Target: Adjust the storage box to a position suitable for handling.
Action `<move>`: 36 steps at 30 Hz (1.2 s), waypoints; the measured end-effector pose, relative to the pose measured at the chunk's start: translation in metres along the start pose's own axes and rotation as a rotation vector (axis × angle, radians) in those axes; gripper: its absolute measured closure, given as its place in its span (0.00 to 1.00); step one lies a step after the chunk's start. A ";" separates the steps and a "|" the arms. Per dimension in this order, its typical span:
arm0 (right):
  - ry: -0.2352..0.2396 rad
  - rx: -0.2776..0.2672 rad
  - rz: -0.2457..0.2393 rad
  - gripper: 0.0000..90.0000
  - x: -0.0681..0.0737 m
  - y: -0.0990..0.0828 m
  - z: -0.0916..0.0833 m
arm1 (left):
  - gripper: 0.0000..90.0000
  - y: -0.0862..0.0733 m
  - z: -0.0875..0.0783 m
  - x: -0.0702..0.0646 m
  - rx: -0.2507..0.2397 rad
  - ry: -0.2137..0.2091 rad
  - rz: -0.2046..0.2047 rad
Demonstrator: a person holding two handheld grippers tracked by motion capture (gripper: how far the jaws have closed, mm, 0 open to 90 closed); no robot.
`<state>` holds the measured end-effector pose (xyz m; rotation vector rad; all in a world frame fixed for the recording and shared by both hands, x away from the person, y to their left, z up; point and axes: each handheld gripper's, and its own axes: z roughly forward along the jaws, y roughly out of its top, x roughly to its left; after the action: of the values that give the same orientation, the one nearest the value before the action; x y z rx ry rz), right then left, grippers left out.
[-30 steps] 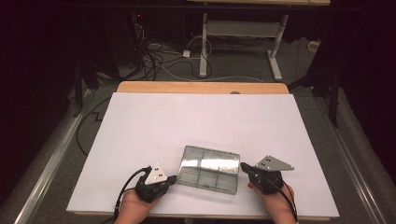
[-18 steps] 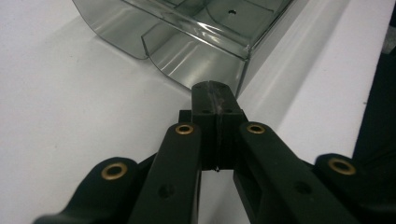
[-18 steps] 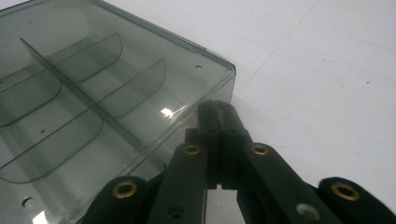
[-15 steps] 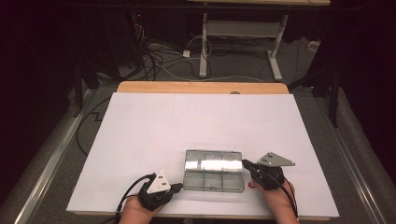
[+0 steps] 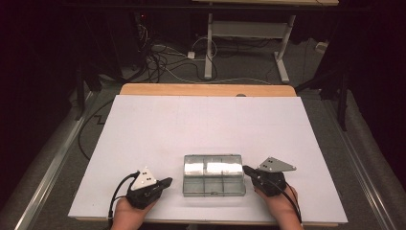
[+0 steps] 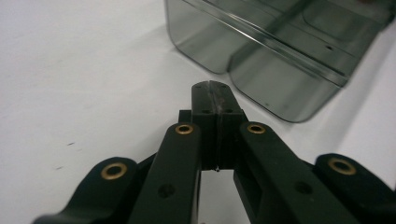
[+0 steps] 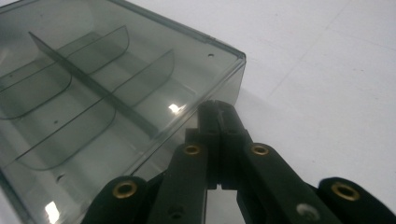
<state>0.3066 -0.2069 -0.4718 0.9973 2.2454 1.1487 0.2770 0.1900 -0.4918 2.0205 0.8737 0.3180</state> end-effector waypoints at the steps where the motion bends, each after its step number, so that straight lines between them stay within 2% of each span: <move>1: 0.004 0.003 -0.003 1.00 0.002 0.000 0.000 | 0.97 0.000 -0.001 0.003 -0.001 0.003 -0.011; 5: 0.015 0.007 -0.026 1.00 0.008 0.001 -0.003 | 0.97 -0.001 -0.002 0.010 -0.010 0.015 -0.041; 10: -0.015 -0.009 -0.054 1.00 0.010 0.001 -0.009 | 0.97 0.001 -0.002 0.009 -0.014 0.014 -0.027; 15: 0.012 -0.038 -0.021 1.00 0.014 -0.004 -0.026 | 0.97 0.004 -0.001 0.009 -0.021 0.000 -0.019; 19: 0.036 -0.027 -0.010 1.00 0.020 -0.012 -0.033 | 0.97 0.006 0.000 0.011 -0.027 -0.001 -0.026; 26: 0.058 0.006 -0.019 1.00 0.027 -0.018 -0.029 | 0.97 0.012 0.005 0.011 -0.040 0.015 -0.027; 28: 0.051 0.008 -0.020 1.00 0.030 -0.019 -0.028 | 0.98 0.012 0.005 0.012 -0.053 0.008 -0.038; 36: 0.081 0.008 -0.025 1.00 0.039 -0.017 -0.026 | 0.98 0.011 0.005 0.016 -0.071 0.019 -0.083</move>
<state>0.2578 -0.1980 -0.4732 0.9389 2.3202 1.1909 0.2962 0.1942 -0.4872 1.9135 0.9425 0.3175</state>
